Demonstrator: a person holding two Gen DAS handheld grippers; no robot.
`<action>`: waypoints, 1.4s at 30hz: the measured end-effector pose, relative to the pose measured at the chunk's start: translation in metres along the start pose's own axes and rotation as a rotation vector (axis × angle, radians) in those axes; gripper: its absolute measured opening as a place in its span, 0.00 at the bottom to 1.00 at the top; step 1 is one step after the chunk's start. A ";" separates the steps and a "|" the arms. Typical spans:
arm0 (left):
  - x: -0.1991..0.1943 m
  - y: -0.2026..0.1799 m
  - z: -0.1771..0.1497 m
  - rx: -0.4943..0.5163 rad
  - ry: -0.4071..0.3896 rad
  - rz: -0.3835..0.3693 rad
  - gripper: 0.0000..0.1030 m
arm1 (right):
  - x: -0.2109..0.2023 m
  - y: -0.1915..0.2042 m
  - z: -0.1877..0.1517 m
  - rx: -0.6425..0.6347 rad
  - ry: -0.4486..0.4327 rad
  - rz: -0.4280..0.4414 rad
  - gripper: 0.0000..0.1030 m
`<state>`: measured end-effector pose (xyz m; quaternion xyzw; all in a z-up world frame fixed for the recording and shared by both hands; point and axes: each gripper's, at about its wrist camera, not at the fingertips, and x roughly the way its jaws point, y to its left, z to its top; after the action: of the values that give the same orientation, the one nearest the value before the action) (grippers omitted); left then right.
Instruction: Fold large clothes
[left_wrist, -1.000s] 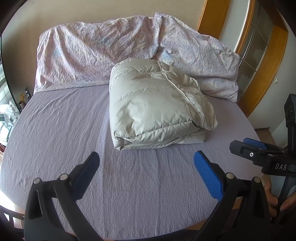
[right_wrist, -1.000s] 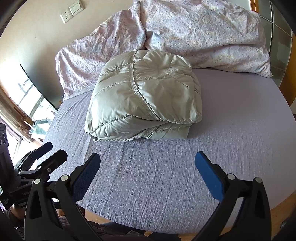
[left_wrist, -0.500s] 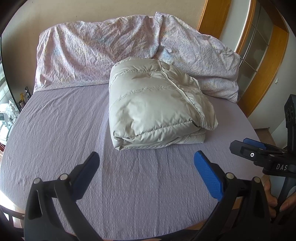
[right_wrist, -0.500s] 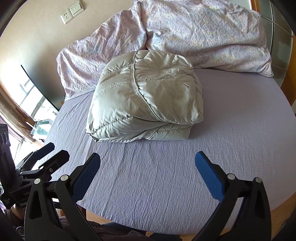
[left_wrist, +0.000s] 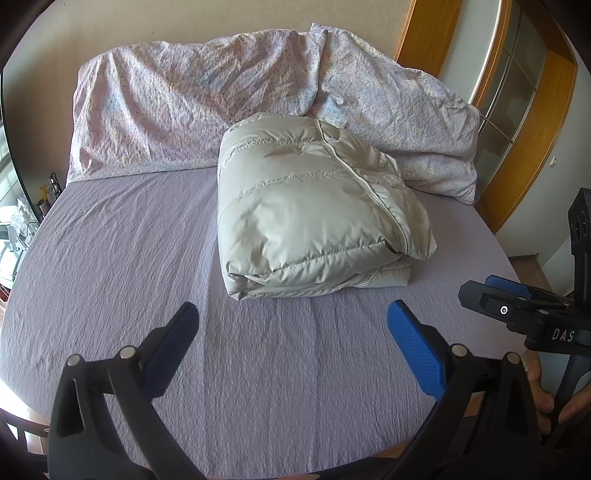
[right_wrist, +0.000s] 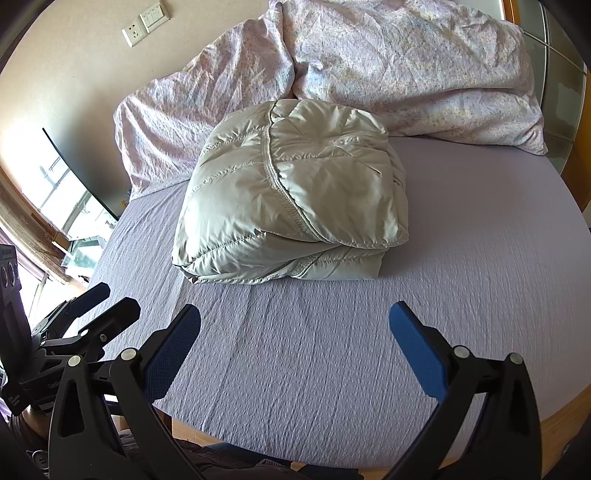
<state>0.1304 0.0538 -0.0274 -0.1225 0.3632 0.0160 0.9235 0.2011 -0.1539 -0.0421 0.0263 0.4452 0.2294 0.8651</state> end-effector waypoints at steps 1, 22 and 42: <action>0.000 0.000 0.000 0.000 0.001 0.000 0.98 | 0.000 0.000 0.000 0.000 0.000 0.000 0.99; 0.002 0.000 0.001 -0.002 0.003 0.001 0.98 | 0.001 0.002 0.000 0.006 -0.002 -0.003 0.99; 0.003 0.000 0.003 -0.001 0.004 0.001 0.98 | 0.004 0.001 0.000 0.008 0.000 -0.003 0.99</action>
<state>0.1346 0.0546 -0.0279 -0.1228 0.3650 0.0165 0.9227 0.2025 -0.1515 -0.0445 0.0291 0.4463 0.2263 0.8653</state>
